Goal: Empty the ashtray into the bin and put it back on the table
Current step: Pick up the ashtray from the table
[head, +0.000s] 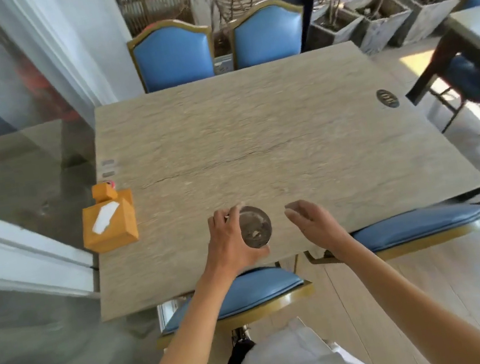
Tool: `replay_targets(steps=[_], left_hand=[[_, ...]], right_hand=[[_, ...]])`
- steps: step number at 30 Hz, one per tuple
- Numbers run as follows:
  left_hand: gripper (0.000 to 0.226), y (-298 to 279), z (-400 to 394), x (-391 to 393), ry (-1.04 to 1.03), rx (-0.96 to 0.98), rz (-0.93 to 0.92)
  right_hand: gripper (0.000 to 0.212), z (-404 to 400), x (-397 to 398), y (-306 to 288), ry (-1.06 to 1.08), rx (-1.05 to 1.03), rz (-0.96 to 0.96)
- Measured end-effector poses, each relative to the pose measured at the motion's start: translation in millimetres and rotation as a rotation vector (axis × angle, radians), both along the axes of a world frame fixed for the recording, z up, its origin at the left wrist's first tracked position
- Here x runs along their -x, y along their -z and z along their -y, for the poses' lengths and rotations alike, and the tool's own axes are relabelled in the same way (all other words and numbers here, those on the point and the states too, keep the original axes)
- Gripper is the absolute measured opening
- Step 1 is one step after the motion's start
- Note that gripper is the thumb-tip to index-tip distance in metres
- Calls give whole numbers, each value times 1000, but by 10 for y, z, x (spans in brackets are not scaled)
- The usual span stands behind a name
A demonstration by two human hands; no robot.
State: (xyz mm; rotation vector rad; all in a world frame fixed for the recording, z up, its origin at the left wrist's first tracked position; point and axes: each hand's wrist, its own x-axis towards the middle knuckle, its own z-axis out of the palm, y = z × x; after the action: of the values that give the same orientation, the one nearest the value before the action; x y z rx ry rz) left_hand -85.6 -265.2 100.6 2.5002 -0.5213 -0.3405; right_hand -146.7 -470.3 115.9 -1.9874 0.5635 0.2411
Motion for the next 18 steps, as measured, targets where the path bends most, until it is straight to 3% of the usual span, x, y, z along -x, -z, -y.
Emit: replay_targets(steps=[6, 18], left_hand=[[116, -219, 949, 711, 143, 158, 31], [113, -626, 2438, 1455, 340, 350, -57]], right_hand=[[42, 646, 902, -204, 376, -614, 40], [59, 1779, 1869, -244, 648, -1025, 221]])
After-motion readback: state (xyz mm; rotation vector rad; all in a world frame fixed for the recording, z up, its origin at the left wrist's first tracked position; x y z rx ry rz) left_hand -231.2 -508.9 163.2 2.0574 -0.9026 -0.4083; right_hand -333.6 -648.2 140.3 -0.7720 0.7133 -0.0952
